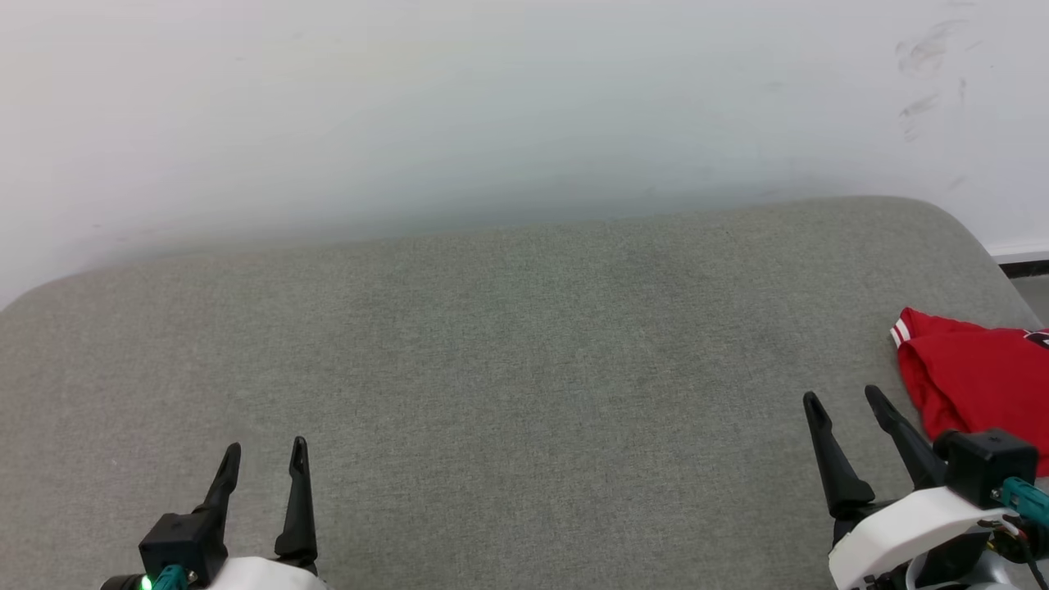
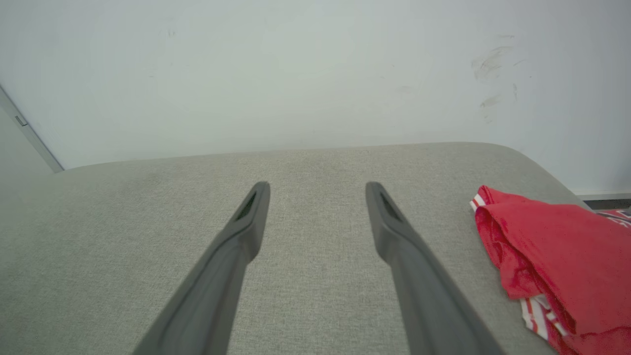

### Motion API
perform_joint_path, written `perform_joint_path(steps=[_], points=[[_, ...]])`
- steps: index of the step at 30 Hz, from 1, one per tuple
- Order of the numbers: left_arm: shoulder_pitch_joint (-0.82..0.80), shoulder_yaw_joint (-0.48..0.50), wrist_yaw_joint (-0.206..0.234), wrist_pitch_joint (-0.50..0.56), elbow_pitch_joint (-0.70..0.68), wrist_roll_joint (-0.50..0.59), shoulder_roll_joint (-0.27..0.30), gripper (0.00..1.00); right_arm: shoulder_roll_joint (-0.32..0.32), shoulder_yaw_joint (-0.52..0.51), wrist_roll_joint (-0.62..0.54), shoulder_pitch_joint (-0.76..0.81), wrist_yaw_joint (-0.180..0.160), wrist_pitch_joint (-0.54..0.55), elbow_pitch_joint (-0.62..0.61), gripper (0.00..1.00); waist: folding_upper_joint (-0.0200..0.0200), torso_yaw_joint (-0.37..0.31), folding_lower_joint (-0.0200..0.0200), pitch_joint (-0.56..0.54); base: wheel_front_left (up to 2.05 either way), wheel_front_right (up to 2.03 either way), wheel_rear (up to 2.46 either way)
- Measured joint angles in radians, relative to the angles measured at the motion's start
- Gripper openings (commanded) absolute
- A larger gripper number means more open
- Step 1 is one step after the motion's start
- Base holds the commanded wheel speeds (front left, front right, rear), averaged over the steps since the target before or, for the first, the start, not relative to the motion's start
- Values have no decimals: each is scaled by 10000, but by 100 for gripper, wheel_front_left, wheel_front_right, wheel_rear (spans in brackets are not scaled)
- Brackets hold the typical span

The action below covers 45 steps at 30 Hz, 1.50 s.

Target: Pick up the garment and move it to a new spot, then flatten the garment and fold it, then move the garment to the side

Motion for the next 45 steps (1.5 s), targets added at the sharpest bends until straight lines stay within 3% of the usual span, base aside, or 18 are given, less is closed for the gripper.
perform_joint_path(steps=[17,18,22,45], points=[[78,-86,92,59,-211,-84,33,100,-8,56,-77,16,-2,132,-157,100,0,-25,1,37,0,0,0],[81,-100,84,59,-176,-94,15,0,-6,63,-67,24,0,134,-104,0,0,-26,1,39,0,0,0],[246,-188,42,127,109,-240,-209,0,29,79,113,188,0,148,251,0,0,-16,1,47,0,0,0],[-162,752,-903,1083,604,-3588,-848,0,278,-355,3971,-16,-2,372,871,0,0,168,2,119,0,0,0]])
